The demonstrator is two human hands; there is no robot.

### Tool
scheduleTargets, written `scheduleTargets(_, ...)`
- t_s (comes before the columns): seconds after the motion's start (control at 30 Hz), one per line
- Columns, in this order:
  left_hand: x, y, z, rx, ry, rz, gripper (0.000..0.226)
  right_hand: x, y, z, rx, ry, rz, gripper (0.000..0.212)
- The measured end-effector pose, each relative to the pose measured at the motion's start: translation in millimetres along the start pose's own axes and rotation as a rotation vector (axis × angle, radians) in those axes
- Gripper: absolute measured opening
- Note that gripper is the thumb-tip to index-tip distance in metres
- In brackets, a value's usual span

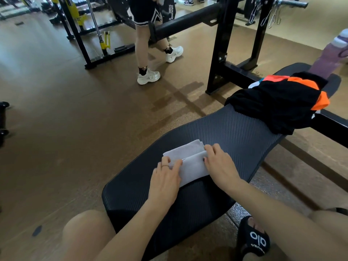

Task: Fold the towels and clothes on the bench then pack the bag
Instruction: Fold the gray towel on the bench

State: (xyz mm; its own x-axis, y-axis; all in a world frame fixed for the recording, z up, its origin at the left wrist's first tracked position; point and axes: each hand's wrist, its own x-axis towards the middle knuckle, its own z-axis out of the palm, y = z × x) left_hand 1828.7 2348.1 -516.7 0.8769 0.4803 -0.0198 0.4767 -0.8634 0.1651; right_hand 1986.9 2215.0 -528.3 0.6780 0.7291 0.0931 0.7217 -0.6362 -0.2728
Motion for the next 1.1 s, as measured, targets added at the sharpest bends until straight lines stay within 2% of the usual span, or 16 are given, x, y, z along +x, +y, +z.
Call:
scheduleTargets(0.07,3.0,0.8,0.5,0.132,0.057,0.146,0.041,0.1,1.5,-0.7,-0.142,0.072,-0.224,0.036)
scheduleTargets(0.13,5.0,1.8,-0.3,0.165,0.051,0.22,0.034,-0.7,2.8,-5.2,-0.185,0.035,-0.437,0.029)
scheduleTargets(0.2,4.2,1.3,-2.0,0.098,0.037,0.197,0.044,-2.9,4.5,-10.0,-0.157,-0.047,-0.496,0.027)
scheduleTargets(0.27,3.5,0.6,-1.6,0.108,-0.001,0.192,0.054,-5.5,6.1,-13.3,-0.14,-0.125,-0.475,0.042)
scheduleTargets(0.33,5.0,2.4,-0.4,0.156,-0.026,0.215,0.047,-5.7,7.4,-12.8,-0.151,-0.148,-0.479,0.048)
scheduleTargets(0.47,7.7,4.5,-16.4,0.105,-0.036,0.231,0.017,0.4,3.8,-21.4,-0.033,-0.161,-0.426,0.033)
scheduleTargets(0.57,7.2,-5.3,-31.5,-0.021,-0.163,0.151,0.021,1.8,1.9,-32.7,0.189,-0.303,-0.264,0.035)
scheduleTargets(0.67,16.2,-15.1,-37.2,-0.205,-0.32,-0.009,0.024,2.8,-0.7,-36.5,0.316,-0.435,-0.115,0.033)
scheduleTargets(0.77,26.5,-15.8,-33.0,-0.354,-0.379,-0.109,0.026,7.1,-1.4,-31.1,0.403,-0.424,-0.009,0.028)
scheduleTargets(0.93,42.3,-16.6,-30.6,-0.267,-0.394,-0.126,0.031,10.5,-2.5,-21.8,0.485,-0.381,0.086,0.028)
scheduleTargets(1.1,51.9,-14.4,-28.1,-0.283,-0.586,-0.185,0.029,8.0,-4.6,-17.2,0.476,-0.383,0.131,0.027)
